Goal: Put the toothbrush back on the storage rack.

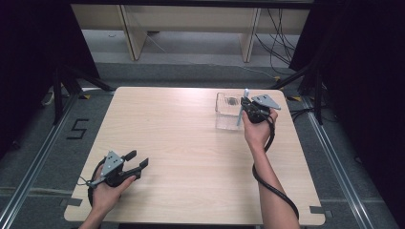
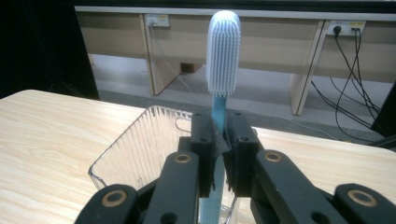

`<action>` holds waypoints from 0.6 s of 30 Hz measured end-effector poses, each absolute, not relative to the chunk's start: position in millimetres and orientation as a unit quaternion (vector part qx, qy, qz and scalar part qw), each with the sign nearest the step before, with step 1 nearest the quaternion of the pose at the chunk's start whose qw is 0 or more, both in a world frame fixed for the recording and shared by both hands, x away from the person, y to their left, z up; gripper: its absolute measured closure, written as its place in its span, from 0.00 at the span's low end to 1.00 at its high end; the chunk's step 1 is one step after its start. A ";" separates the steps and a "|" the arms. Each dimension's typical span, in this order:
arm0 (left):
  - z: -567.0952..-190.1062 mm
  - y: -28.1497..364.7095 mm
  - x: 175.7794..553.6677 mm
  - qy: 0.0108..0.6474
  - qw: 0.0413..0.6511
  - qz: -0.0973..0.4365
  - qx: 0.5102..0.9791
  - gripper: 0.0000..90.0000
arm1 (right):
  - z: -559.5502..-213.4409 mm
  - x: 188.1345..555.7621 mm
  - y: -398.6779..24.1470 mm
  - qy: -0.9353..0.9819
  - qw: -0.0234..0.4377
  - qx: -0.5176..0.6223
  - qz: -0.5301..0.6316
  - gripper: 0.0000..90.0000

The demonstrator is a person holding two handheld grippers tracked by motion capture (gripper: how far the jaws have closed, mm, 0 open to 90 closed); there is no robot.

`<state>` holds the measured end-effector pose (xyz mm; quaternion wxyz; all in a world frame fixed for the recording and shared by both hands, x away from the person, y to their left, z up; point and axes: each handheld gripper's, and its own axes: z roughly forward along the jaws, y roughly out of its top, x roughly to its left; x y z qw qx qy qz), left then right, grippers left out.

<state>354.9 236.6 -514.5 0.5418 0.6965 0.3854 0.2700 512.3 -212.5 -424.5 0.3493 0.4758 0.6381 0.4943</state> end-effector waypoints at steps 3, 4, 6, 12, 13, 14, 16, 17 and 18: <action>-514.5 236.5 354.7 0.386 0.541 0.270 0.697 0.42 | -426.3 511.8 -212.4 0.636 0.351 0.478 0.493 0.93; -514.6 236.4 354.6 0.386 0.541 0.270 0.697 0.42 | -426.7 511.6 -212.9 0.640 0.352 0.477 0.490 0.93; -514.6 236.4 354.5 0.387 0.540 0.270 0.697 0.42 | -428.3 511.2 -212.3 0.638 0.347 0.480 0.492 0.93; -514.0 236.2 352.7 0.396 0.533 0.268 0.698 0.42 | -431.8 511.1 -214.0 0.640 0.349 0.480 0.488 0.93; -514.0 236.2 352.7 0.396 0.532 0.268 0.698 0.42 | -433.0 510.7 -213.6 0.637 0.348 0.485 0.488 0.93; -514.1 236.1 352.6 0.396 0.532 0.268 0.698 0.42 | -433.5 510.4 -212.8 0.634 0.344 0.490 0.490 0.92; -514.2 236.1 352.6 0.396 0.532 0.268 0.698 0.42 | -434.7 511.5 -214.5 0.638 0.347 0.485 0.487 0.92; -514.2 236.2 352.6 0.396 0.532 0.268 0.699 0.42 | -435.3 510.8 -213.8 0.635 0.344 0.491 0.487 0.92; -514.2 236.3 352.8 0.396 0.532 0.268 0.698 0.42 | -435.8 512.3 -215.3 0.641 0.348 0.480 0.487 0.92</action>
